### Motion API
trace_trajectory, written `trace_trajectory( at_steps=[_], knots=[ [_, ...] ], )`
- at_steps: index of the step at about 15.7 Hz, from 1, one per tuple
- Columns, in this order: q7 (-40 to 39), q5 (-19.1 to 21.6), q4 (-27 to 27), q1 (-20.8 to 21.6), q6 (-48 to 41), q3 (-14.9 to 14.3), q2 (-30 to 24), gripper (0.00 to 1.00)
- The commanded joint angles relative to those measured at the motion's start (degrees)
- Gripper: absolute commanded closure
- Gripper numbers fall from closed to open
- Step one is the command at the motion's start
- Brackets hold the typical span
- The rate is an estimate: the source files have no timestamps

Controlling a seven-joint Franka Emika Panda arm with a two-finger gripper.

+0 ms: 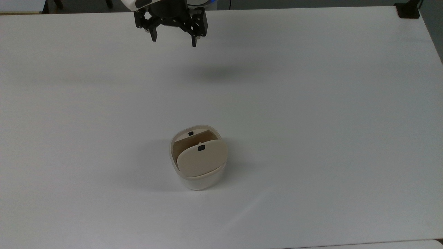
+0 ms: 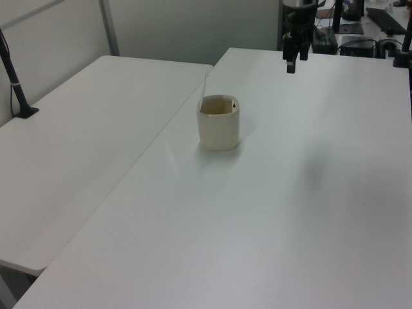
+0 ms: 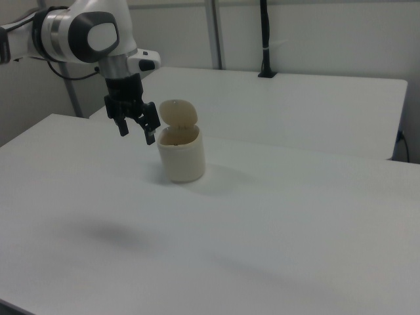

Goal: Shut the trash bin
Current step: 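Move the gripper down toward the open lid of the cream bin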

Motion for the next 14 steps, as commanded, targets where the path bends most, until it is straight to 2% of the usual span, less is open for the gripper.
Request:
trace_trajectory(
  at_steps=[1, 4, 8, 14],
  knots=[
    [-2.64, -0.67, -0.19, -0.19, 0.08, -0.23, 0.42, 0.0],
    [-2.59, -0.59, -0.1, -0.11, 0.34, -0.58, 0.87, 0.0],
    [-2.5, -0.59, 2.71, -0.02, -0.01, -1.11, 2.89, 0.0],
    [-2.67, -0.5, 2.89, -0.19, 0.25, -1.38, 2.9, 0.0]
  ],
)
